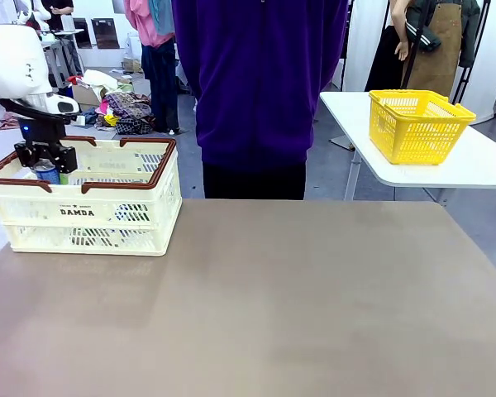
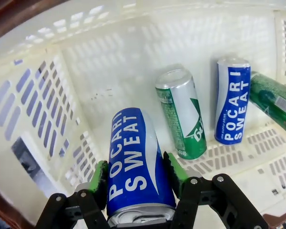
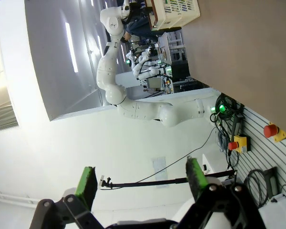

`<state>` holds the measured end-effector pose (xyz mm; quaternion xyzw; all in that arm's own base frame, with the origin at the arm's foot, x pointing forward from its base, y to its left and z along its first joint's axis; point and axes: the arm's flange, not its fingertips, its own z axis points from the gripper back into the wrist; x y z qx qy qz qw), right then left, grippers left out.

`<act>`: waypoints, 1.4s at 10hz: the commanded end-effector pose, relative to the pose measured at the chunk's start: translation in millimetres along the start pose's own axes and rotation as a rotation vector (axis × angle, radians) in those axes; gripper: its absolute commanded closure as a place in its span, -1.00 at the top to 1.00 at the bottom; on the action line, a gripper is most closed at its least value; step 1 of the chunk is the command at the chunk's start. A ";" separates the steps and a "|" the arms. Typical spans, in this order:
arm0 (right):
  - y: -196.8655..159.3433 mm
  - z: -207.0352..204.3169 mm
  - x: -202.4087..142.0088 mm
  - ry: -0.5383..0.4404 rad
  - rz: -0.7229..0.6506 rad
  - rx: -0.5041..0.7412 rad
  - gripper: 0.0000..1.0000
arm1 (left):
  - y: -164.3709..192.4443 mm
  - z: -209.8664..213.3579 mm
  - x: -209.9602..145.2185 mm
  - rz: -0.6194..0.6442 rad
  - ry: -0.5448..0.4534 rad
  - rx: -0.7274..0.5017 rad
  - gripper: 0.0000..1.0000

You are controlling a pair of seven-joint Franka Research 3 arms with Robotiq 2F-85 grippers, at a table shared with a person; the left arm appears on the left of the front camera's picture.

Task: Place the drinks into the Shopping basket.
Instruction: Pick up one drink and place it into the Shopping basket.

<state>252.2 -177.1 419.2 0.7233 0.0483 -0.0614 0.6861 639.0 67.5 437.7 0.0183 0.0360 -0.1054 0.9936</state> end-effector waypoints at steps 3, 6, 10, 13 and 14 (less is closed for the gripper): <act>5.1 -0.9 -0.6 0.000 -0.019 0.009 1.00 | -0.5 14.0 11.3 0.012 0.004 -0.022 1.00; 5.1 -0.9 -0.6 0.000 -0.019 0.009 1.00 | -2.5 13.9 12.6 0.016 0.017 -0.021 1.00; 5.1 -0.9 -0.6 0.000 -0.019 0.009 1.00 | 0.3 23.4 6.5 0.016 -0.016 -0.038 1.00; 5.1 -0.9 -0.6 0.000 -0.019 0.009 1.00 | -7.7 49.0 -21.4 -0.059 -0.076 -0.116 1.00; 5.1 -0.9 -0.6 0.000 -0.019 0.009 1.00 | -18.3 71.9 -49.8 -0.125 -0.102 -0.199 1.00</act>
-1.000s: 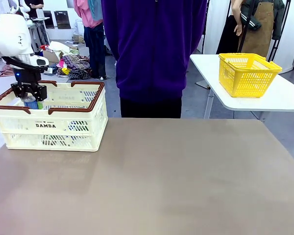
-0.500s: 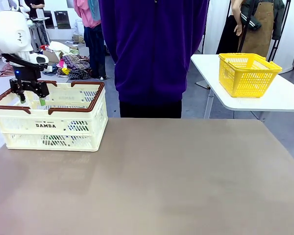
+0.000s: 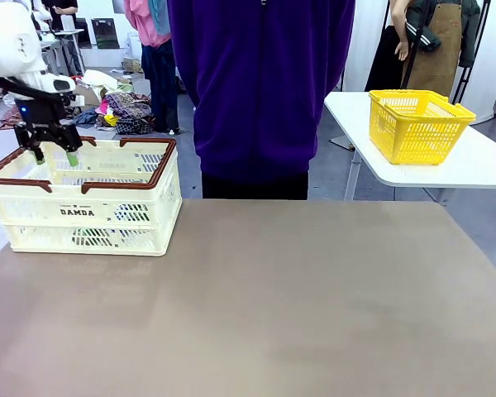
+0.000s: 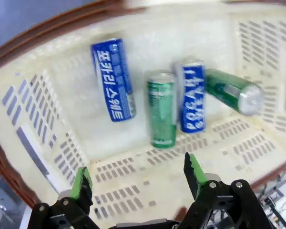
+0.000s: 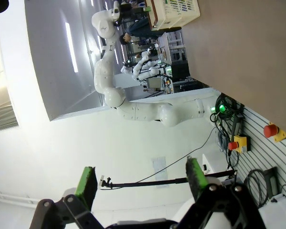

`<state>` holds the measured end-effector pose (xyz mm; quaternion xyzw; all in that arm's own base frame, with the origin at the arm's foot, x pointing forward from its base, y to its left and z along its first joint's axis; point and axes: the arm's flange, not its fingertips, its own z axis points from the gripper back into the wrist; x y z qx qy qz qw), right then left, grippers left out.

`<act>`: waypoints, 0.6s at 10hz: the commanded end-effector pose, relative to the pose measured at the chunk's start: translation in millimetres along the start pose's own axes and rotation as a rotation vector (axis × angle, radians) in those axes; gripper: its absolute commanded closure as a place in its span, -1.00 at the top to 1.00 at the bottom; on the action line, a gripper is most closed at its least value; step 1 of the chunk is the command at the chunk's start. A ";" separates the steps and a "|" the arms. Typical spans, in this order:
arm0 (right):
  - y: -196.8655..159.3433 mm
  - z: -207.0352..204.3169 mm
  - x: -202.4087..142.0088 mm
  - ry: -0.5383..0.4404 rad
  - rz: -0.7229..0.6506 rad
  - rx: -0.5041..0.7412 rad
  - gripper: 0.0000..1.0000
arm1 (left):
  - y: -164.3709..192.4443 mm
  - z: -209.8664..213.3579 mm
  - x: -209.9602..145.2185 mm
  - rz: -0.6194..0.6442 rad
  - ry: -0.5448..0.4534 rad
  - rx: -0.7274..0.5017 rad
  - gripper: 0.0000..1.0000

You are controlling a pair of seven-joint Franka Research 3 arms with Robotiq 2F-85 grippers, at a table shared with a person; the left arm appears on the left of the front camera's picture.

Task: Place the drinks into the Shopping basket.
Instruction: Pick up one drink and place it into the Shopping basket.

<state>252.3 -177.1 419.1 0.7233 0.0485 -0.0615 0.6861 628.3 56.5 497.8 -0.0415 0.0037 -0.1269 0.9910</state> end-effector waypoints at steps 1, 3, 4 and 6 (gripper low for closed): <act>5.2 -0.9 -0.7 0.000 -0.019 0.009 1.00 | -22.4 34.3 -63.6 -0.172 -0.046 -0.177 1.00; 5.2 -0.9 -0.7 0.000 -0.019 0.009 1.00 | -39.2 57.7 -116.2 -0.338 0.027 -0.287 1.00; 5.2 -0.9 -0.7 0.000 -0.019 0.009 1.00 | -47.1 64.4 -139.8 -0.416 0.004 -0.362 1.00; 5.2 -0.9 -0.7 0.000 -0.019 0.009 1.00 | -60.6 71.9 -187.8 -0.454 -0.063 -0.593 1.00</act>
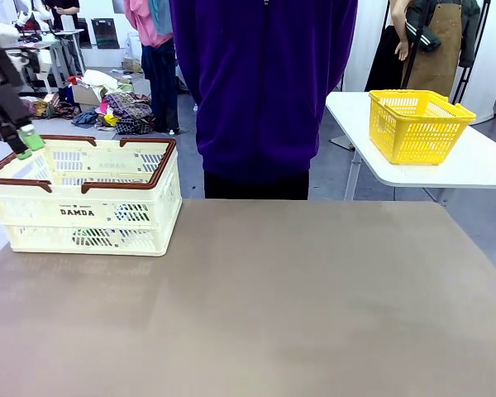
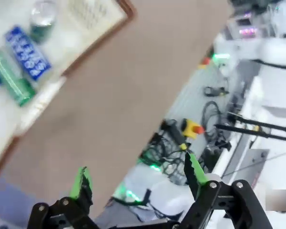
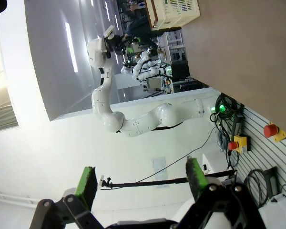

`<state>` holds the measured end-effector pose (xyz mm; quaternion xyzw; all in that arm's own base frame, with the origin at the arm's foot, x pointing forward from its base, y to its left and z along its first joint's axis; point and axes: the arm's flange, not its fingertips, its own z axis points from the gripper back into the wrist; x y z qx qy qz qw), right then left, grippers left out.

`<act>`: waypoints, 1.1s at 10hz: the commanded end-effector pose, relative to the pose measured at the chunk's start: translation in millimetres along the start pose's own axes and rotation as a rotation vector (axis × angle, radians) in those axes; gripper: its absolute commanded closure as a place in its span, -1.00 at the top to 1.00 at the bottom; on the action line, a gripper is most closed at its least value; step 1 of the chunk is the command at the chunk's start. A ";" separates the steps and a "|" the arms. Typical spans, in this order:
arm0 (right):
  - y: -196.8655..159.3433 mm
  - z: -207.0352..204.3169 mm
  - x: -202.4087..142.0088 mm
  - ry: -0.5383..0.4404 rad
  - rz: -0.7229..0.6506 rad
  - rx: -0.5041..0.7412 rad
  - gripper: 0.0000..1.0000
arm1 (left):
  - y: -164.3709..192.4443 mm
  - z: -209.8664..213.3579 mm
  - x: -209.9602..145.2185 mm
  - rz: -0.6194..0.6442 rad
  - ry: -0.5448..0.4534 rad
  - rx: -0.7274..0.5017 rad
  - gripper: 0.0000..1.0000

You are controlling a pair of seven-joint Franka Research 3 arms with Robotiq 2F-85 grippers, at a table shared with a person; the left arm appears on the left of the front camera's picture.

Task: Place the drinks into the Shopping basket.
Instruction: Pick up one drink and place it into the Shopping basket.

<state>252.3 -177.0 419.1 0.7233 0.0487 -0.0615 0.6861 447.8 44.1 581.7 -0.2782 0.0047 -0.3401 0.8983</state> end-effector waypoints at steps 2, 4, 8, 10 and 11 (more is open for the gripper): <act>5.3 -0.8 -0.7 0.000 -0.019 0.009 1.00 | 7.9 -8.2 -54.3 -0.071 -0.083 -0.315 1.00; 5.3 -0.8 -0.7 0.000 -0.019 0.009 1.00 | 53.9 -4.1 -77.3 0.227 -0.480 -0.609 1.00; 5.3 -0.8 -0.7 0.000 -0.019 0.009 1.00 | 80.1 0.1 -109.6 0.273 -0.424 -0.588 1.00; 5.3 -0.8 -0.7 0.000 -0.019 0.009 1.00 | 80.1 0.1 -109.6 0.273 -0.424 -0.588 1.00; 5.3 -0.8 -0.7 0.000 -0.019 0.009 1.00 | 80.1 0.1 -109.6 0.273 -0.424 -0.588 1.00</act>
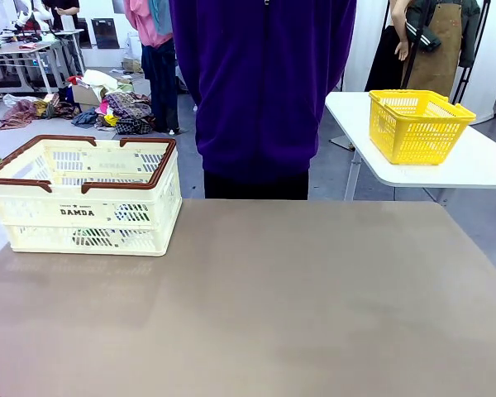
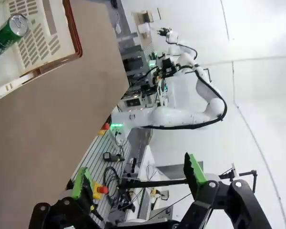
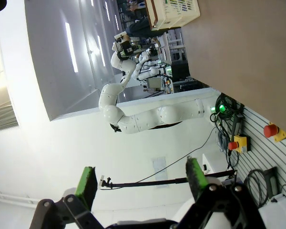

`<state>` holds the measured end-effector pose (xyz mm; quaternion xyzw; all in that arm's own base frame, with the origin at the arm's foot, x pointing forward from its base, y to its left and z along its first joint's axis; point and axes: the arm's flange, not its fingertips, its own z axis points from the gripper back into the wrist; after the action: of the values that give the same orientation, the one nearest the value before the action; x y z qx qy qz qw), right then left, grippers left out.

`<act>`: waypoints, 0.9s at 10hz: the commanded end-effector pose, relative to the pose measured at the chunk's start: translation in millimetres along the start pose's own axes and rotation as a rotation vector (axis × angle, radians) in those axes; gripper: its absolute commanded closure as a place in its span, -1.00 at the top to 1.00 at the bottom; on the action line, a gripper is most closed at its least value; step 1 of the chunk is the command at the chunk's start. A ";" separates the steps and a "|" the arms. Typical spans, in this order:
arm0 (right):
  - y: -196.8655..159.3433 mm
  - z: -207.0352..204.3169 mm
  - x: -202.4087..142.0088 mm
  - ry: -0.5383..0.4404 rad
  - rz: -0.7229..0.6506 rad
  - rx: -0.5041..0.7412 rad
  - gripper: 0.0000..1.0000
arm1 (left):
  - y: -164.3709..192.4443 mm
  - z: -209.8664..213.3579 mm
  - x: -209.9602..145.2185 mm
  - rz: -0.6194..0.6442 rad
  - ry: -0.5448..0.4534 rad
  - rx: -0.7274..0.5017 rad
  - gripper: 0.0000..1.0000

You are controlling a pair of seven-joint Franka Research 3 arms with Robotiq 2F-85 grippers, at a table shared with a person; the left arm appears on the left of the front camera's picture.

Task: Place the drinks into the Shopping basket.
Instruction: Pick up one drink and place it into the Shopping basket.

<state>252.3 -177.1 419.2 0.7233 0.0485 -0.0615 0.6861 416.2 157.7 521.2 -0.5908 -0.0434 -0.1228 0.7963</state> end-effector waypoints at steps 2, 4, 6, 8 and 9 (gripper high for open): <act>5.2 -0.9 -0.7 0.000 -0.019 0.009 1.00 | -0.6 2.6 -4.1 -0.026 0.012 0.012 1.00; 5.2 -0.9 -0.7 0.000 -0.019 0.009 1.00 | -0.6 2.6 -4.1 -0.026 0.012 0.012 1.00; 5.2 -0.9 -0.7 0.000 -0.019 0.009 1.00 | -0.6 2.6 -4.1 -0.026 0.012 0.012 1.00; 5.2 -0.9 -0.7 0.000 -0.019 0.009 1.00 | -0.6 2.6 -4.1 -0.026 0.012 0.012 1.00; 5.2 -0.9 -0.7 0.000 -0.019 0.009 1.00 | -0.6 2.6 -4.1 -0.026 0.012 0.012 1.00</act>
<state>252.3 -177.1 419.2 0.7233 0.0485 -0.0615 0.6861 415.0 159.1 520.1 -0.5861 -0.0442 -0.1292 0.7987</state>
